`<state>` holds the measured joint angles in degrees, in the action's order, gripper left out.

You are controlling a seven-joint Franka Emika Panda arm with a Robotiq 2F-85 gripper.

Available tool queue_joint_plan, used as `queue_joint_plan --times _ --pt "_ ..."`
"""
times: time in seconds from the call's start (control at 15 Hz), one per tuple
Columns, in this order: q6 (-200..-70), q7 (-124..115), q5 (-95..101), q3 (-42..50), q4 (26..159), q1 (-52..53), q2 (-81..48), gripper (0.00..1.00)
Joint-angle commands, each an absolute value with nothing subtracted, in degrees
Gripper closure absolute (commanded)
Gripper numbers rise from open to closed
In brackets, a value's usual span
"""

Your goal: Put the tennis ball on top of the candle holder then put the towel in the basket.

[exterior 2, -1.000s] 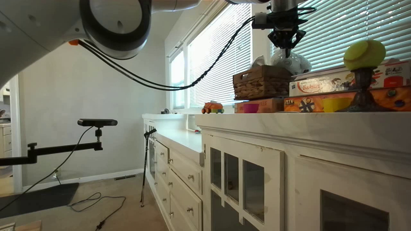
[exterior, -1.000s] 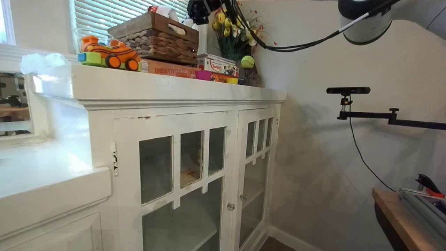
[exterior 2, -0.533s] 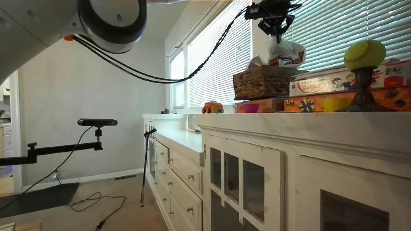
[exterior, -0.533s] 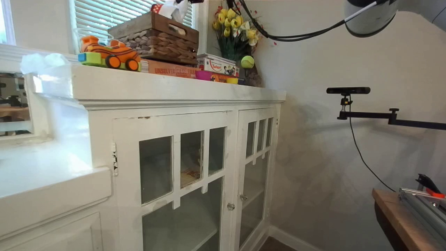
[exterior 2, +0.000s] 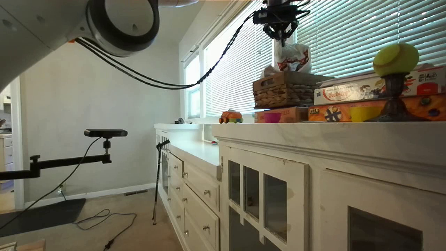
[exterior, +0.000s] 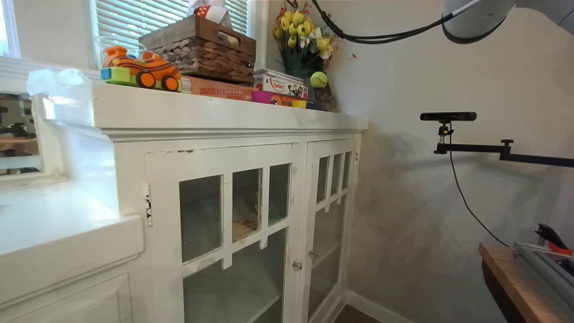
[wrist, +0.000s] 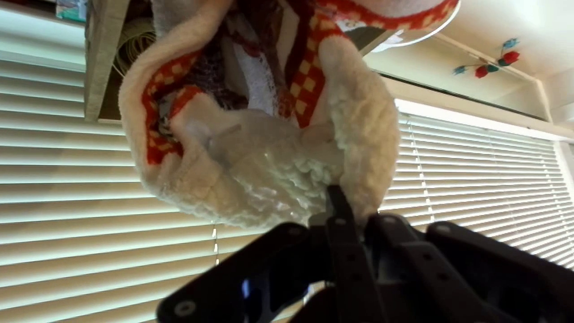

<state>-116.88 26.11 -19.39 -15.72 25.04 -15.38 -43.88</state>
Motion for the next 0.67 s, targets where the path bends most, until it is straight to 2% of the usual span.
queue_joint_plan --times 0.0,0.53,0.6 --pt "-116.4 27.0 -20.7 -16.1 25.1 -15.0 -44.1 0.98" --pt "-114.6 25.0 -19.4 -14.2 25.4 -14.8 -46.0 0.98" --pt "-114.5 24.7 -19.1 -13.9 25.4 -14.7 -46.2 0.83"
